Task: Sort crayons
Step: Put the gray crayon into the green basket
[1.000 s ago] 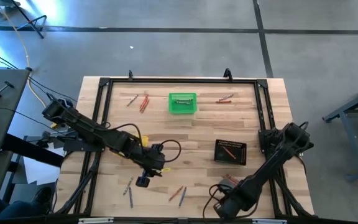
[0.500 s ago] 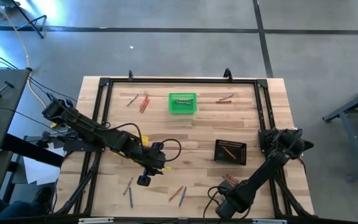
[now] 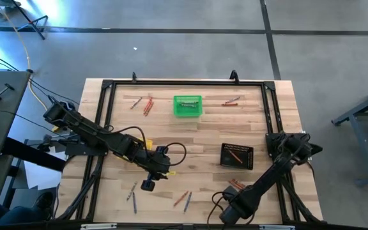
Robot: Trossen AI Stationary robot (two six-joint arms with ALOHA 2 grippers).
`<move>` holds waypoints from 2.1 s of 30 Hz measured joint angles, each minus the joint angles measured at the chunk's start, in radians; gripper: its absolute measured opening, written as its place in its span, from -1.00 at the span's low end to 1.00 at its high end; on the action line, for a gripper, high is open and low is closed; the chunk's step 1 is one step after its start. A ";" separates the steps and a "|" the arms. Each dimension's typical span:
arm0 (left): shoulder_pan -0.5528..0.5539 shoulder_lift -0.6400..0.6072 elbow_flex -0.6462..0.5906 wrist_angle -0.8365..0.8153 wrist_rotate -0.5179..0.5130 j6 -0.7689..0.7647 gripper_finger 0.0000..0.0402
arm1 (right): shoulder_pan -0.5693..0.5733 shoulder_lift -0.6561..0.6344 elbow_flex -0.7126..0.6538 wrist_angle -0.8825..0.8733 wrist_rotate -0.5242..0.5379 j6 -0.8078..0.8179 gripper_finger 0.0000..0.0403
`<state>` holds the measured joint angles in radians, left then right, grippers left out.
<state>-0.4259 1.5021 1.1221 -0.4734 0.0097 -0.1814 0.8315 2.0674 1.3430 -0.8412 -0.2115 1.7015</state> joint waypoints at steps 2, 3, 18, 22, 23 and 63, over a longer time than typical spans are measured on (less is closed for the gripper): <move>0.000 0.000 0.000 0.000 0.000 0.000 -0.55 | -0.006 0.000 0.000 -0.002 -0.003 0.010 -0.92; 0.000 0.000 0.000 0.000 0.000 0.000 -0.55 | -0.007 0.000 0.000 -0.003 -0.002 0.017 -0.95; 0.000 0.000 0.000 -0.011 0.001 0.000 -0.55 | -0.017 -0.123 -0.009 -0.024 0.204 0.029 -0.99; 0.000 0.000 0.000 -0.025 0.004 -0.009 -0.55 | -0.010 -0.174 -0.008 -0.043 0.311 0.028 -0.98; 0.000 0.000 0.000 -0.031 0.004 -0.009 -0.55 | -0.010 -0.189 -0.008 -0.050 0.351 0.029 -0.98; 0.224 -0.008 0.000 0.030 -0.291 0.194 -0.55 | -0.191 -0.281 -0.003 -0.276 1.301 -0.267 -0.99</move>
<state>-0.2016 1.4936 1.1217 -0.4438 -0.2817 0.0122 0.6410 1.7866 1.3396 -1.1170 1.0894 1.4344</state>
